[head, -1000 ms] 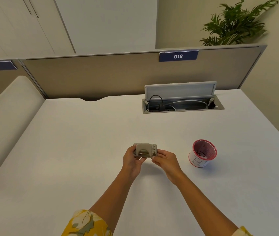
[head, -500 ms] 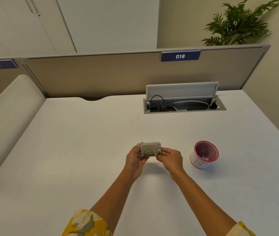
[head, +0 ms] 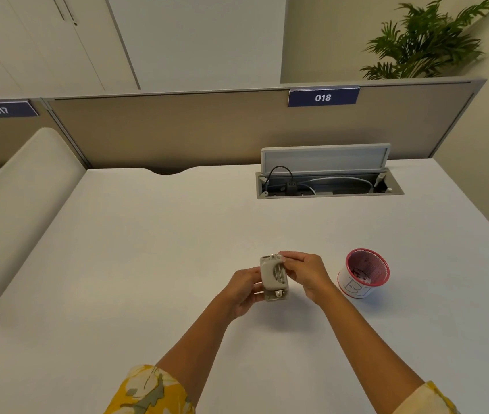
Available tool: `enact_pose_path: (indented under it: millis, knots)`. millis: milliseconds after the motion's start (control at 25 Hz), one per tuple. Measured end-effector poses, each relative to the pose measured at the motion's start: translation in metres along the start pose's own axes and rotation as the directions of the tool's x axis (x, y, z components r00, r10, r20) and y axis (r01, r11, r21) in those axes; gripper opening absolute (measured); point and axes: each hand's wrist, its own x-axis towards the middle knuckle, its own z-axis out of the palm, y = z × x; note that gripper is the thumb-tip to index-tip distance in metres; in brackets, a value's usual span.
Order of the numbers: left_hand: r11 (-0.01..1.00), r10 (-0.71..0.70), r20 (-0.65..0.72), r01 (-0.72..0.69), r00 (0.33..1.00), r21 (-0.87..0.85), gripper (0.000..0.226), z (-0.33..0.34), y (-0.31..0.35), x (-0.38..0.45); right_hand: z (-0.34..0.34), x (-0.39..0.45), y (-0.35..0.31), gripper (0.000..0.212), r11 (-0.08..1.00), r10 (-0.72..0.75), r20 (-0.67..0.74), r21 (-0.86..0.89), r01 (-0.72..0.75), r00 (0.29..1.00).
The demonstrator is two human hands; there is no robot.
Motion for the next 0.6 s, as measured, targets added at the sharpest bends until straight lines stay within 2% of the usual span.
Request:
enact_pose_path:
  millis: [80,160,400,600]
  knots:
    - [0.999,0.034,-0.030,-0.035,0.999,-0.039,0.026,0.0010,-0.0024,0.0006,0.0009,-0.0036,0.0031,0.021,1.000,0.008,0.046,0.009,-0.008,0.999]
    - [0.998,0.056,-0.063,-0.059,0.996,-0.036,0.029,-0.0016,-0.0033,0.0022,0.0016,-0.0075,0.0063,0.022,0.996,0.034,0.065,-0.083,-0.029,0.997]
    - [0.999,0.044,-0.087,-0.045,0.995,-0.001,0.030,-0.0021,-0.0029,0.0015,0.0058,-0.0060,0.0097,0.022,0.939,-0.005,-0.060,-0.344,-0.016,0.998]
    - [0.997,0.075,-0.101,-0.075,0.992,0.002,0.030,-0.0002,-0.0026,0.0035,0.0081,-0.0021,0.0063,0.018,0.910,-0.089,-0.063,-0.411,0.055,0.994]
